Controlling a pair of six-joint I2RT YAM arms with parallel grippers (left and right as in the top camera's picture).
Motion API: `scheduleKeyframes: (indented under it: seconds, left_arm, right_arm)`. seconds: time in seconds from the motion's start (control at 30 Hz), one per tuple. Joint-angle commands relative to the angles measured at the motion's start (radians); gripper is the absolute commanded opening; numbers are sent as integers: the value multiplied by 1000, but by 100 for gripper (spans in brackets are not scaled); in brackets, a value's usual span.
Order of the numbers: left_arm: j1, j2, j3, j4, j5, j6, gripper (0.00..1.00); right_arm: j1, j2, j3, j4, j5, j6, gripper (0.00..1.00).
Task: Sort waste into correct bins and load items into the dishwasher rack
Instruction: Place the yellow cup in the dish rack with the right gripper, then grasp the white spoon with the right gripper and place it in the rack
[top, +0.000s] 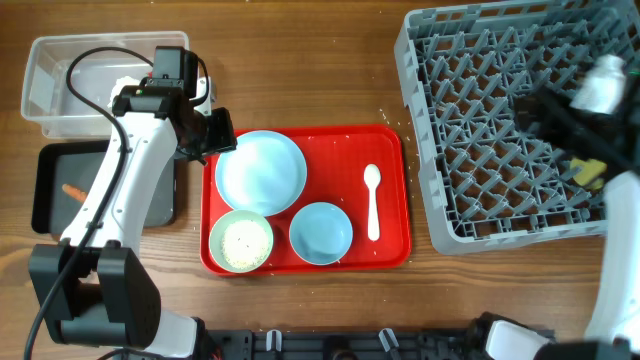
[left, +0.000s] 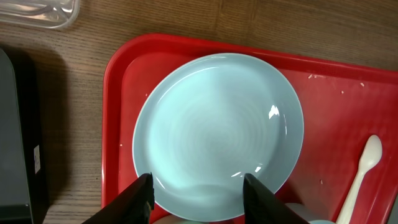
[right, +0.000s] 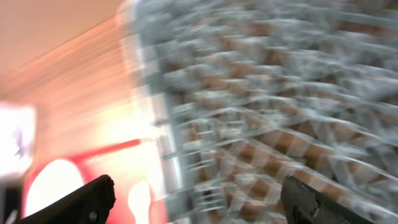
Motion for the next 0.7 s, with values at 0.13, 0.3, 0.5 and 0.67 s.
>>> scheduleKeyframes:
  seconds: [0.13,0.3,0.5,0.67]
  left_arm:
    - [5,-19,2,-1,-5,8,48]
    - [5,-19,2,-2,-5,8,49]
    - [5,-19,2,-1,-5,8,49]
    - [5,-19,2,-5,-5,8,49]
  right_arm:
    - [537,35,18,-35,225,84,91]
    - [713,205,17,-32,281,193,91]
    - [760,428,17,0,285,293,88]
    - [760,571,17,19,349,351,83]
